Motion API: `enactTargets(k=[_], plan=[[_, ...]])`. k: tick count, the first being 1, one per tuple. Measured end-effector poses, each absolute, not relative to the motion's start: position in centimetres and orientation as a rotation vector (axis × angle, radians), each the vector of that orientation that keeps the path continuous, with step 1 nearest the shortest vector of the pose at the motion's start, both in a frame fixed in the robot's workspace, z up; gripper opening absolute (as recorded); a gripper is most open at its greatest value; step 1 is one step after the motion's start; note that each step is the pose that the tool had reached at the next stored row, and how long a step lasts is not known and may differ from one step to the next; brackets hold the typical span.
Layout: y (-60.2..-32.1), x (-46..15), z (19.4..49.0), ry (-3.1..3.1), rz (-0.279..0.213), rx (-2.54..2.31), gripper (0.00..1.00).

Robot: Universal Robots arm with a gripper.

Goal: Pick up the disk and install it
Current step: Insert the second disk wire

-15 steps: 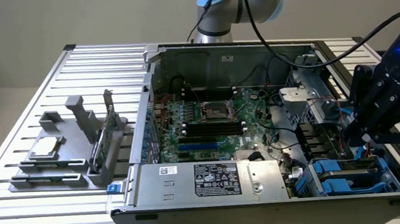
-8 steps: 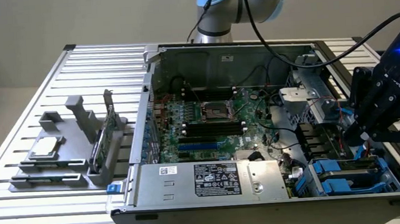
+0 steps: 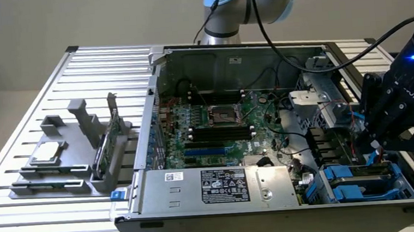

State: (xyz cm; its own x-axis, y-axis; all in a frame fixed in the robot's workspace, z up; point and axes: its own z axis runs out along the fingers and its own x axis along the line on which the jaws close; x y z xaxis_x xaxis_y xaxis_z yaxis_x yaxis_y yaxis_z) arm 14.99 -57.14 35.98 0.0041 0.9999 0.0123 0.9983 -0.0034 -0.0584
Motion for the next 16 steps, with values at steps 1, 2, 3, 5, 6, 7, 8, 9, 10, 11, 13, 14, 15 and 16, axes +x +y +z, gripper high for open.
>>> enactTargets(k=[1,2,3,5,6,7,8,9,10,11,13,14,15,16], plan=[[-57.2,15.0,35.9,-2.182,0.050,-2.190,0.16],[-57.2,15.0,35.8,-2.182,0.050,-2.190,0.16],[-57.3,15.0,35.7,-2.182,0.051,-2.190,0.16],[-57.6,15.0,35.6,-2.181,0.050,-2.190,0.16],[-57.8,15.0,35.6,-2.181,0.050,-2.190,0.16],[-57.9,15.0,35.6,-2.181,0.050,-2.191,0.16],[-58.1,15.0,35.5,-2.180,0.050,-2.191,0.16],[-58.3,15.0,35.5,-2.180,0.050,-2.191,0.16],[-58.5,15.0,35.3,-2.180,0.050,-2.192,0.16],[-58.6,15.0,35.2,-2.179,0.049,-2.191,0.16],[-58.8,15.0,34.9,-2.178,0.047,-2.191,0.16],[-58.9,15.0,34.8,-2.177,0.046,-2.190,0.16],[-59.0,15.0,34.7,-2.177,0.044,-2.190,0.16],[-59.0,15.0,34.6,-2.176,0.043,-2.189,0.16]])
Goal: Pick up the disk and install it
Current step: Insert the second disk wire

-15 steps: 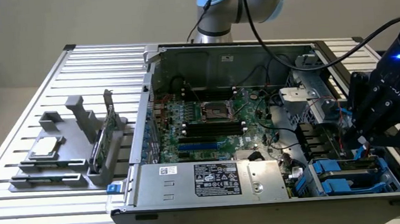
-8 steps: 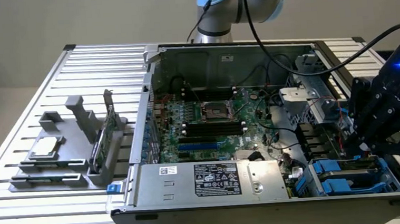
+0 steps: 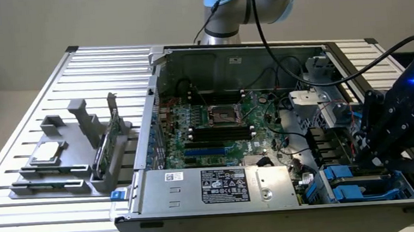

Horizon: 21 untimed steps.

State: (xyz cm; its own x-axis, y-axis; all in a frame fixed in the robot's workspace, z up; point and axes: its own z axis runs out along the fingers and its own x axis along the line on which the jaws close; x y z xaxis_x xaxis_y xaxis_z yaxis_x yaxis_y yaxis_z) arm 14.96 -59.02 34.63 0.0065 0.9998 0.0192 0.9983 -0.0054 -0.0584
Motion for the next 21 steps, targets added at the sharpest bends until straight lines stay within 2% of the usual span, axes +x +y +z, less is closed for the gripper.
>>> enactTargets(k=[21], plan=[[-59.04,15.36,34.01,-2.167,0.020,-2.179,0.16]])
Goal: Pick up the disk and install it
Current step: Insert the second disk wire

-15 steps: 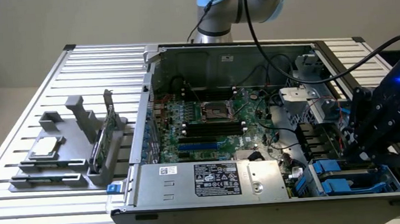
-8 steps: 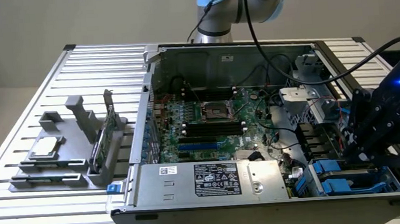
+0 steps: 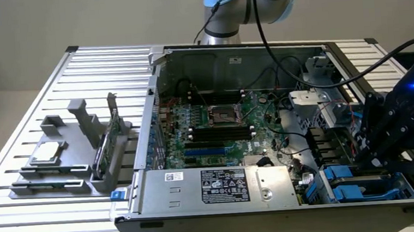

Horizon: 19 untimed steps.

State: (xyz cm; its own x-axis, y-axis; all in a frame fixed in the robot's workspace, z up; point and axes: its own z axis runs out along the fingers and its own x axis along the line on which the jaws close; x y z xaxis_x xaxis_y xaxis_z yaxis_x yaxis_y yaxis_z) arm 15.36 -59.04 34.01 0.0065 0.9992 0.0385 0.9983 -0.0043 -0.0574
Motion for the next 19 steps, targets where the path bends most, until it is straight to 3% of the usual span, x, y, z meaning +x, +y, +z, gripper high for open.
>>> enactTargets(k=[19], plan=[[-59.98,15.37,33.56,-2.155,0.008,-2.166,0.18]])
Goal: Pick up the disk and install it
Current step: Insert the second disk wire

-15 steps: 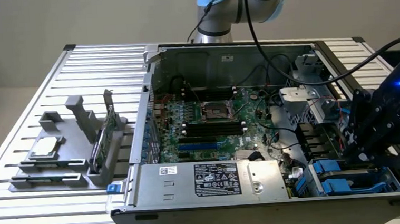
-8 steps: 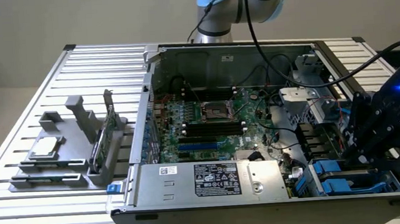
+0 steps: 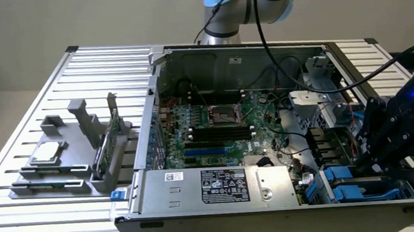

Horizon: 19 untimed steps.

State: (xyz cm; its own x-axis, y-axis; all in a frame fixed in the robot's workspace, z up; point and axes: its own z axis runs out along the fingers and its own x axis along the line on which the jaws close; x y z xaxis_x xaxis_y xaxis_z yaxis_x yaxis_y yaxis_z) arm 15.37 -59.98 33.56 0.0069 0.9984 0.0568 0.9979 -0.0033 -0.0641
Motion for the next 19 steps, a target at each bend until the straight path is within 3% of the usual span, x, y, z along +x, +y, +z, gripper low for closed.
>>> enactTargets(k=[1,2,19], plan=[[-60.0,15.4,33.6,-2.155,0.006,-2.166,0.18],[-60.0,15.4,33.6,-2.154,0.005,-2.165,0.25],[-59.8,12.7,36.6,-2.156,-0.003,-2.164,0.22]])
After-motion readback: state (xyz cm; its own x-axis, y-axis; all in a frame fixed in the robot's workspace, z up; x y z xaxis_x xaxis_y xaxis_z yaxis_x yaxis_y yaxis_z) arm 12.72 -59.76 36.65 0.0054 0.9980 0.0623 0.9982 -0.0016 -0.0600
